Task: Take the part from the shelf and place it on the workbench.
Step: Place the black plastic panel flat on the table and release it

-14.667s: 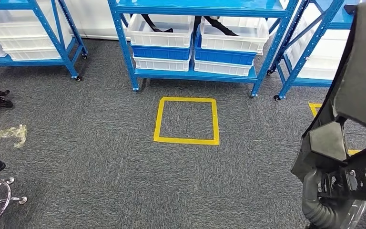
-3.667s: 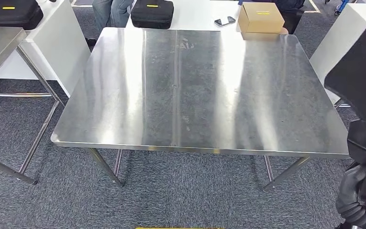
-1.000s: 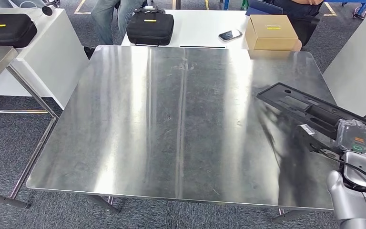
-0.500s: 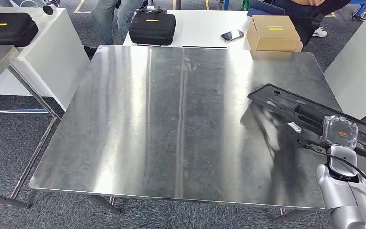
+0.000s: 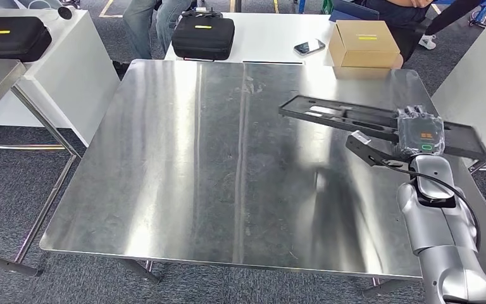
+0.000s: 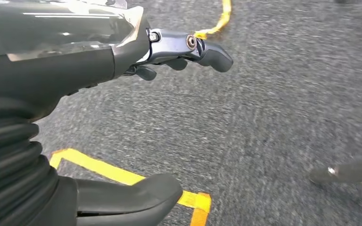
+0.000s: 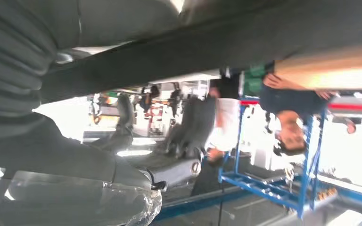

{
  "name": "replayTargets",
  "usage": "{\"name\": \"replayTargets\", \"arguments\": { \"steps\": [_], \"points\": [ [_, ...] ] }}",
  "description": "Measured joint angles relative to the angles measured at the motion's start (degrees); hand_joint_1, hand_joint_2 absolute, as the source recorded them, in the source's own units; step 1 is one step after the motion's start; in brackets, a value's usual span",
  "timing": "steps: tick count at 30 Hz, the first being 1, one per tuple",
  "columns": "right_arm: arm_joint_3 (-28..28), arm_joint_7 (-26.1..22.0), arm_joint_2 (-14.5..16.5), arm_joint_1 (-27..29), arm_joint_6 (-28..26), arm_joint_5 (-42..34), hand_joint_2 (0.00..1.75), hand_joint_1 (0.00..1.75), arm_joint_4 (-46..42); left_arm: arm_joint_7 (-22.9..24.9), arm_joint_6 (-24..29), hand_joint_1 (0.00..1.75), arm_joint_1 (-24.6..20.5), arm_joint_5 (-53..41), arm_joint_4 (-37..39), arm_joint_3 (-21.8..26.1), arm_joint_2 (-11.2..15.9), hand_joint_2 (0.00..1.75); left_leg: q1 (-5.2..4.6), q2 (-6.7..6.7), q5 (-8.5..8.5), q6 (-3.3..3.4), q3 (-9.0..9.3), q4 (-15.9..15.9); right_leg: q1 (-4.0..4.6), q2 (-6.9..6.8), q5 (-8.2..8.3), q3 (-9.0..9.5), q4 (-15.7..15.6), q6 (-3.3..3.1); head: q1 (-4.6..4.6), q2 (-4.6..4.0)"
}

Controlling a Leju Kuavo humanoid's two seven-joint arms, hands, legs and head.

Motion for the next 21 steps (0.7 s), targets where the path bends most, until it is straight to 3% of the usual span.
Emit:
{"name": "replayTargets", "arguments": {
  "steps": [9, 16, 21],
  "points": [
    [0.01, -0.23, -0.31, 0.93, -2.88, -4.97, 0.00, 0.00, -4.45, 1.79, 1.56, 0.00, 0.03, 0.74, -0.02, 0.01, -0.02, 0.00, -0.03, 0.02, -0.02, 0.02, 0.00, 0.01, -0.02, 0.01, 0.00, 0.01, -0.10, 0.00, 0.00, 0.00],
    [-4.25, 0.05, -2.20, 4.46, -4.03, -8.41, 0.00, 0.00, -10.42, 2.65, 2.12, 0.00, 0.12, 0.24, -0.03, -0.07, -0.11, 0.00, -0.04, -0.07, -0.04, 0.04, -0.02, 0.01, -0.01, -0.02, 0.00, 0.04, -0.17, 0.00, 0.01, 0.00],
    [-8.47, -2.64, -3.47, 6.16, -3.89, -19.26, 0.00, 0.00, -13.52, 2.66, 2.43, 0.00, 0.14, 0.41, -0.03, -0.12, -0.21, 0.00, -0.04, -0.06, -0.04, 0.05, -0.02, 0.01, -0.02, -0.02, 0.00, 0.05, -0.20, 0.00, 0.01, 0.00]
  ]
}}
